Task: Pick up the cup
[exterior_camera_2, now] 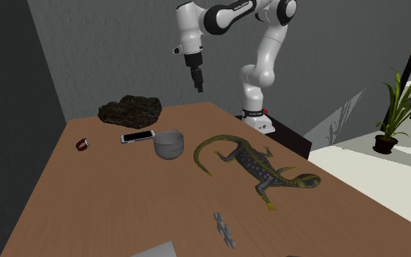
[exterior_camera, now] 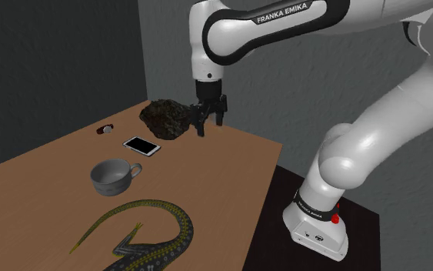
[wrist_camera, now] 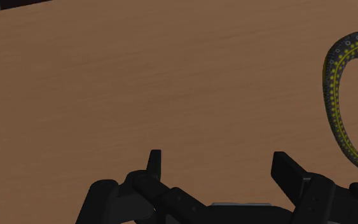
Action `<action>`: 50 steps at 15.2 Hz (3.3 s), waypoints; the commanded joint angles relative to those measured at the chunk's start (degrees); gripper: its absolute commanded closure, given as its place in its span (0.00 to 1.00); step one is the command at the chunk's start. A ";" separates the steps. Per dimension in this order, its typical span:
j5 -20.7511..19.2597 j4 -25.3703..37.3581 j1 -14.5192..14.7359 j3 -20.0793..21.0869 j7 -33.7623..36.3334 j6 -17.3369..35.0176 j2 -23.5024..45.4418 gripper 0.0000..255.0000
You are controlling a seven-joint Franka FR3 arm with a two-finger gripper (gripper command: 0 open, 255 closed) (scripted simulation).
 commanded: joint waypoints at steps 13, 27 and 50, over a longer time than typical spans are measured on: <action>-4.42 18.31 3.45 8.09 13.44 13.82 27.69 0.00; -11.34 31.15 8.14 8.19 20.36 19.50 44.81 0.00; -10.18 33.98 7.74 8.71 19.98 13.98 41.96 1.00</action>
